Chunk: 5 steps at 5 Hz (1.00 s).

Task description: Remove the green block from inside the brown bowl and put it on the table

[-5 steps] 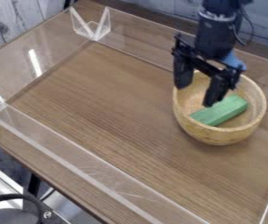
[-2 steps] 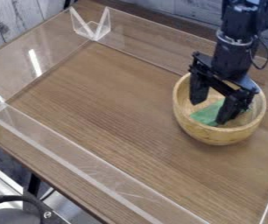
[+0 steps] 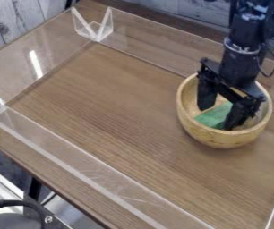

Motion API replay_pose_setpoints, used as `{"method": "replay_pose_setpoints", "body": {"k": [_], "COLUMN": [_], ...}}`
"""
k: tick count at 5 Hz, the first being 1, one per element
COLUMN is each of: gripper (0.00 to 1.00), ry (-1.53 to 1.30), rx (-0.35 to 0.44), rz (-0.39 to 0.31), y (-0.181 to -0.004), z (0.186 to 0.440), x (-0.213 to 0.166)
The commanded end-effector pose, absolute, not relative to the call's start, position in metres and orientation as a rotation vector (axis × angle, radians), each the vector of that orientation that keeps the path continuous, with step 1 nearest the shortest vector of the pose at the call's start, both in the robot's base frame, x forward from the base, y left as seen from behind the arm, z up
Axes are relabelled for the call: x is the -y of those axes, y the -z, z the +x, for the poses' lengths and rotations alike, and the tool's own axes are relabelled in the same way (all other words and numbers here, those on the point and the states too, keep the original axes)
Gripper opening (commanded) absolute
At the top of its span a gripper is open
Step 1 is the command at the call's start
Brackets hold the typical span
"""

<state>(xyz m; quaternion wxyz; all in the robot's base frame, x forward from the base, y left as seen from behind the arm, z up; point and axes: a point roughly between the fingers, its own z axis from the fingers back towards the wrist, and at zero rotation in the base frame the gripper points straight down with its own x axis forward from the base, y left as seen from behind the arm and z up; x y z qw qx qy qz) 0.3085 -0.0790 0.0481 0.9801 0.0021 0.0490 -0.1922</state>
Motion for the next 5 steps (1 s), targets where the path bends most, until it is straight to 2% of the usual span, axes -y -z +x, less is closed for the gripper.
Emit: {"method": "replay_pose_setpoints", "body": {"k": [1,5], "gripper": [1.0,1.0], "ry": [0.416,0.43], "rx": [-0.013,0.045], "rz": [0.003,-0.009], "y": [-0.061,-0.05], "z": [0.324,0.329], "x": [0.086,0.084]}}
